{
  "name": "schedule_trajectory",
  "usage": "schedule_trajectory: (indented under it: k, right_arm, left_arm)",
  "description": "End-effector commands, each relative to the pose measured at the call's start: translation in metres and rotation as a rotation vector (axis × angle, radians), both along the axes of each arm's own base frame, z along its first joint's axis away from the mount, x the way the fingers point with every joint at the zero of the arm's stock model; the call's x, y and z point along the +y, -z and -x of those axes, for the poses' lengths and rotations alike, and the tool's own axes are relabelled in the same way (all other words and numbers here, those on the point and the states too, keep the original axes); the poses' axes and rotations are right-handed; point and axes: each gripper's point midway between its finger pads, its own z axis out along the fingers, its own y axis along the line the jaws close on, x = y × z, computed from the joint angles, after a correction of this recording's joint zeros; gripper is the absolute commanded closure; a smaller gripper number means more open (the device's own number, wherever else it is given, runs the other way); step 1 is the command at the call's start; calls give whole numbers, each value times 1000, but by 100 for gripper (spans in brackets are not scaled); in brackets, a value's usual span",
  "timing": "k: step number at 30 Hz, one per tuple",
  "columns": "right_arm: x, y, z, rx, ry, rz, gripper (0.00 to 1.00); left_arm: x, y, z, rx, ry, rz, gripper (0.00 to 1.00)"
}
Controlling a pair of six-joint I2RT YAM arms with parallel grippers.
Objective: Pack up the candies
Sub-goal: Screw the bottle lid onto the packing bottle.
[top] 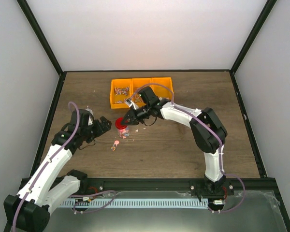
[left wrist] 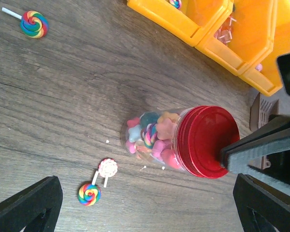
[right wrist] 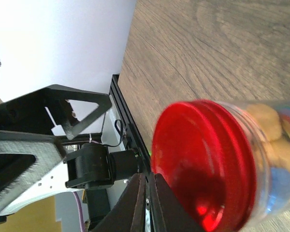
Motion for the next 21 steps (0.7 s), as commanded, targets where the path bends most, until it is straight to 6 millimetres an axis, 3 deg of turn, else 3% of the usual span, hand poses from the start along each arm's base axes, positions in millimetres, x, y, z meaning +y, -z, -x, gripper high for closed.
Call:
schedule_trajectory:
  k: [1,13,15,21]
  right_arm:
    - [-4,20,3,49,-2,10,95]
    - [10,-39,-11,-22,-15,-96,95]
    - [11,-33,-13,-15,-15,-91,95]
    - [3,19,-6,80,-10,-42,95]
  left_arm:
    - [2,-3,1,-15,-7,5,1]
    - [1,0,0,-12,-2,8,1]
    - [1,1,1,-10,-2,9,1]
    - [2,1,2,-7,0,0,1]
